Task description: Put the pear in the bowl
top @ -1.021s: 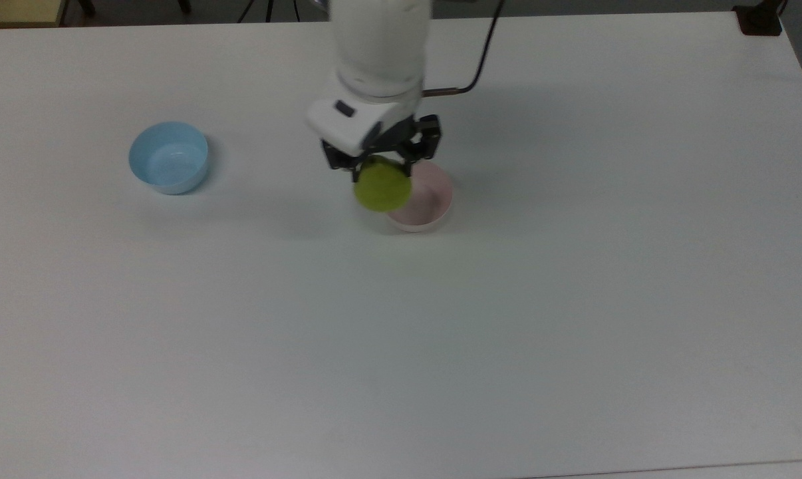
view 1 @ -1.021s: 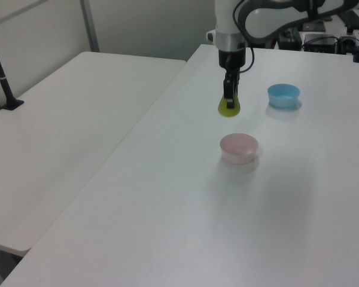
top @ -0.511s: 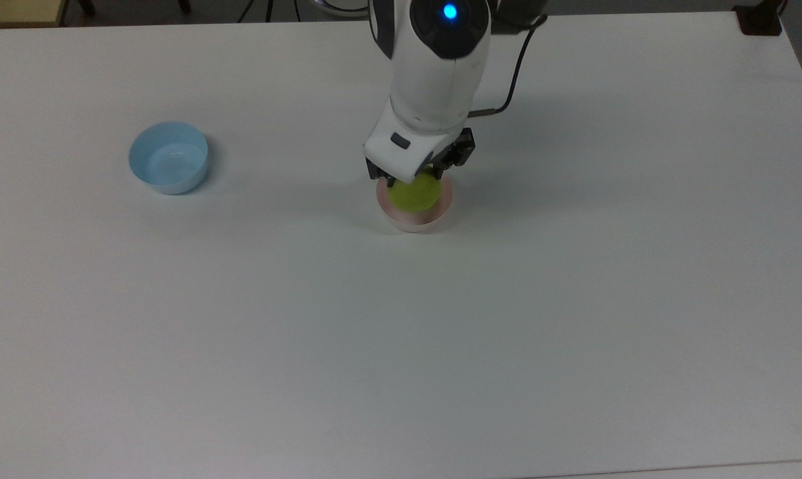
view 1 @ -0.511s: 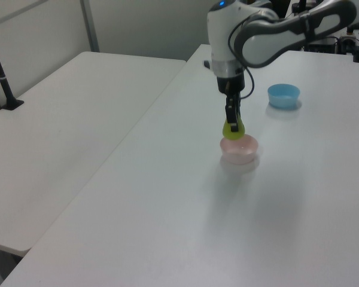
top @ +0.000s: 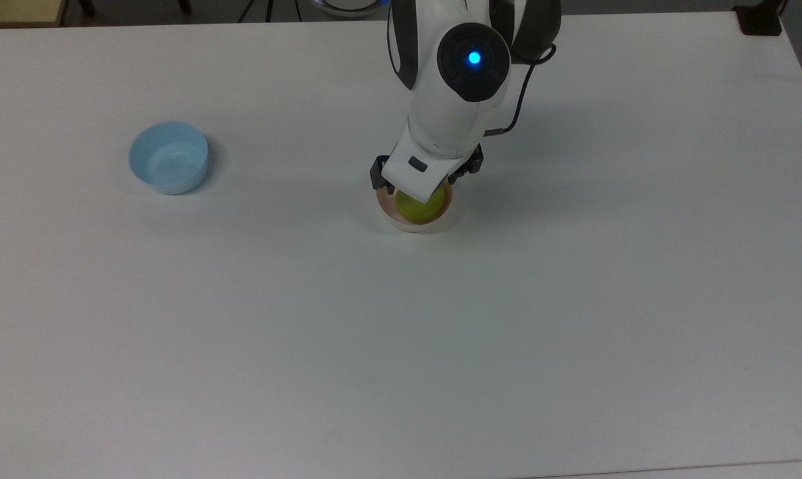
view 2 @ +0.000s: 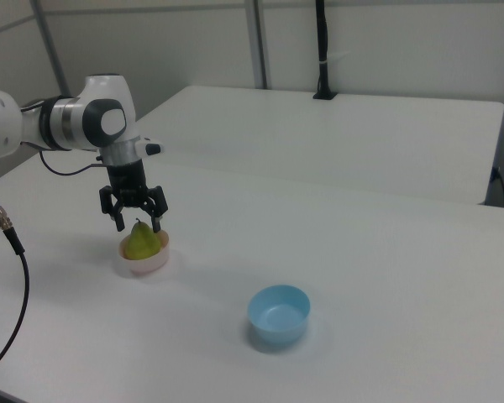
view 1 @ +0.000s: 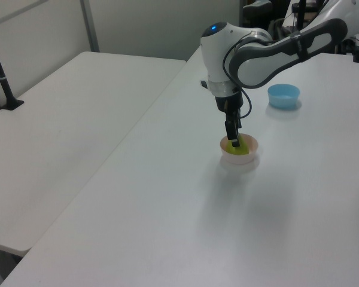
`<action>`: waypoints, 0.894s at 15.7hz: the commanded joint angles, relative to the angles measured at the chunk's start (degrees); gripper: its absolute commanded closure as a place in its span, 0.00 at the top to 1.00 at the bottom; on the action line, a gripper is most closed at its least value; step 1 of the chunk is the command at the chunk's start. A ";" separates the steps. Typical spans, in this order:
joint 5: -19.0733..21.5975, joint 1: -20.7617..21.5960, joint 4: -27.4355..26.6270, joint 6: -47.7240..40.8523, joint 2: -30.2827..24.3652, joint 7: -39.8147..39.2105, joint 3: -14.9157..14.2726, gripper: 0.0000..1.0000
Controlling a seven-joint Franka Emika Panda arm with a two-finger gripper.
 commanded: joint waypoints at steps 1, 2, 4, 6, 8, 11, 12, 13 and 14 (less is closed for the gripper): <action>-0.85 -0.57 -0.63 -0.88 -3.98 3.68 -0.17 1.00; -0.85 -1.19 -0.55 -0.97 -5.38 5.44 -0.08 1.00; -0.93 -3.81 -0.46 -3.15 -8.37 6.33 -0.08 1.00; -1.02 -8.02 -0.46 -4.39 -11.88 5.98 1.14 1.00; -1.11 -13.21 -0.46 -4.57 -14.70 6.51 4.12 1.00; -4.53 -18.06 -0.63 -7.20 -16.38 6.86 6.86 1.00; -4.63 -19.20 -0.55 -7.12 -16.29 6.86 7.12 1.00; -4.63 -19.65 -0.46 -7.12 -16.29 6.95 7.21 1.00; -4.63 -19.74 -0.37 -7.12 -16.29 7.21 7.13 1.00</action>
